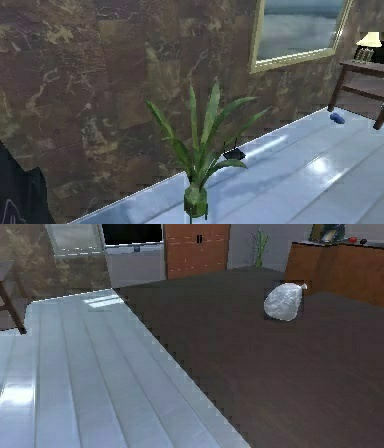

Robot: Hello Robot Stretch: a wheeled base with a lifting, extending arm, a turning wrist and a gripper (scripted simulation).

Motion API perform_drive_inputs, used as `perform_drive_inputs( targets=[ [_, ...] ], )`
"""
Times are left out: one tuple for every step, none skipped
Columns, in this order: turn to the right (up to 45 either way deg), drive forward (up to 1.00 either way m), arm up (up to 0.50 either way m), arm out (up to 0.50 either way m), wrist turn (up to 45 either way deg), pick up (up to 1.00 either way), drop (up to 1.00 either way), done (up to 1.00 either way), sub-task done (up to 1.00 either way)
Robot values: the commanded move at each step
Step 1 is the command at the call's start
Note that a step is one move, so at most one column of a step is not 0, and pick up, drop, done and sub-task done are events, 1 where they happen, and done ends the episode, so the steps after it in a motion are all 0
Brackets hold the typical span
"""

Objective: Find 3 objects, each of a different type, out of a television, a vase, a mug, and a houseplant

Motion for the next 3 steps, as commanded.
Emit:
perform_drive_inputs(
  targets=[
    [45.0,0.00,0.00,0.00,0.0,0.00,0.00,0.00,0.00],
    [18.0,0.00,0.00,0.00,0.0,0.00,0.00,0.00,0.00],
    [0.0,1.00,0.00,0.00,0.0,0.00,0.00,0.00,0.00]
  ],
)
